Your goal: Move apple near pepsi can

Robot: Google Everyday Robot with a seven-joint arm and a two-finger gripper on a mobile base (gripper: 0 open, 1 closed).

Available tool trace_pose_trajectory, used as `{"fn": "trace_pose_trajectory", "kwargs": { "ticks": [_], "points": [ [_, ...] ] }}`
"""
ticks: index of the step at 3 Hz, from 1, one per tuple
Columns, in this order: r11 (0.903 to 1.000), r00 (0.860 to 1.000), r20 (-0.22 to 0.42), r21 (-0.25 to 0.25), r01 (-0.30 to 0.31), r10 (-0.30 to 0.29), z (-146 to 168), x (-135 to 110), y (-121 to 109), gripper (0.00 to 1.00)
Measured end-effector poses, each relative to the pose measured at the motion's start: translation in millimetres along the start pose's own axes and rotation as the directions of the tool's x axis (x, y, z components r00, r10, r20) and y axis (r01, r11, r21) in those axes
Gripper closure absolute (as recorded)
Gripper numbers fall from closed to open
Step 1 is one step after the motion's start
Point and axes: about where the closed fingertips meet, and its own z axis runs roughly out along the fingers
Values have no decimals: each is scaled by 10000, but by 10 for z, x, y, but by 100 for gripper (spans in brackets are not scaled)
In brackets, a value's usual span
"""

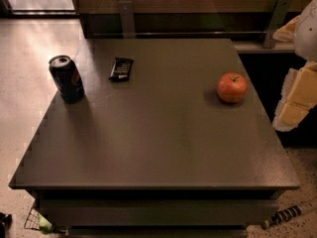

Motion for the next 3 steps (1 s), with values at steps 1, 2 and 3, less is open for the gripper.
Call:
{"fn": "trace_pose_trajectory", "kwargs": {
  "ticks": [1, 2, 3],
  "points": [
    [10000, 10000, 1, 2, 0, 0, 0, 0, 0, 0],
    [9994, 9984, 515, 226, -265, 253, 52, 22, -101, 0],
    [9895, 9590, 2639, 705, -1261, 1034, 307, 134, -403, 0]
  ]
}}
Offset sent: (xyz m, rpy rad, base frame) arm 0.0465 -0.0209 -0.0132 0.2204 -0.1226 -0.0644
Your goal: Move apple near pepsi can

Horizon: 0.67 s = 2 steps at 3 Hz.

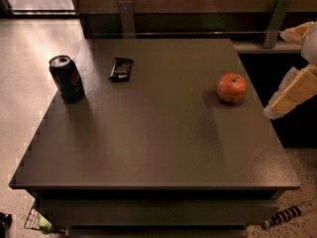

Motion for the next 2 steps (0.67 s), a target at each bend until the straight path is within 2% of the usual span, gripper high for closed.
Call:
{"fn": "trace_pose_trajectory", "kwargs": {
  "ticks": [1, 2],
  "points": [
    [9983, 9906, 1271, 227, -528, 495, 164, 50, -178, 0],
    [9920, 9541, 2744, 59, -1262, 1198, 474, 104, -355, 0]
  ]
}}
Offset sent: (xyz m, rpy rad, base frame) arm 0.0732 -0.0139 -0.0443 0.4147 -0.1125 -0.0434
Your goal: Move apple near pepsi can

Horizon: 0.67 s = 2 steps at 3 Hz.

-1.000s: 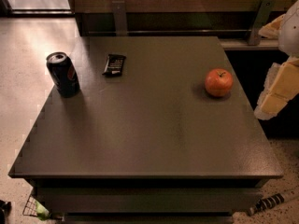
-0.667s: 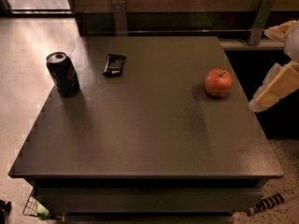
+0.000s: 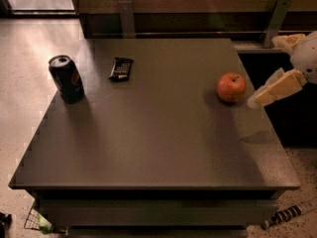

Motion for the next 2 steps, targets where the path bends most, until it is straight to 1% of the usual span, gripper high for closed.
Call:
{"fn": "trace_pose_trajectory", "kwargs": {
  "ticks": [1, 2],
  "points": [
    [9981, 9931, 1000, -71, -616, 620, 234, 112, -53, 0],
    [9930, 9730, 1987, -141, -1173, 1177, 456, 221, -87, 0]
  ]
}}
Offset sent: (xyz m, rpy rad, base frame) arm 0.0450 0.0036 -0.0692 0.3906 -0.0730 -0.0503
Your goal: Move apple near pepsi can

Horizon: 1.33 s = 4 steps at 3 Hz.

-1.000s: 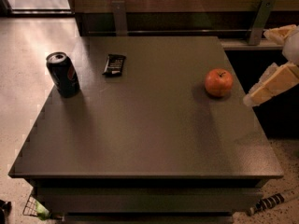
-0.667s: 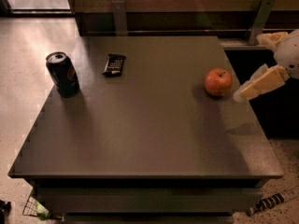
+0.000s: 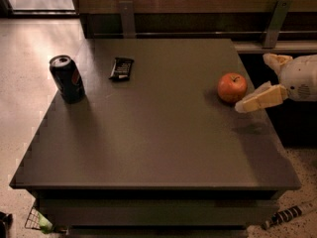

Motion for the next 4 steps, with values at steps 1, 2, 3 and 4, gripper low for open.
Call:
{"fn": "trace_pose_trajectory", "kwargs": {
  "ticks": [1, 2, 3, 4],
  "points": [
    [9989, 9947, 915, -114, -450, 458, 234, 56, -27, 0],
    [9989, 9947, 915, -114, -450, 458, 234, 56, -27, 0],
    [9983, 9951, 800, -161, -566, 577, 303, 60, 3, 0],
    [9966, 9931, 850, -230, -795, 812, 412, 91, 20, 0]
  ]
}}
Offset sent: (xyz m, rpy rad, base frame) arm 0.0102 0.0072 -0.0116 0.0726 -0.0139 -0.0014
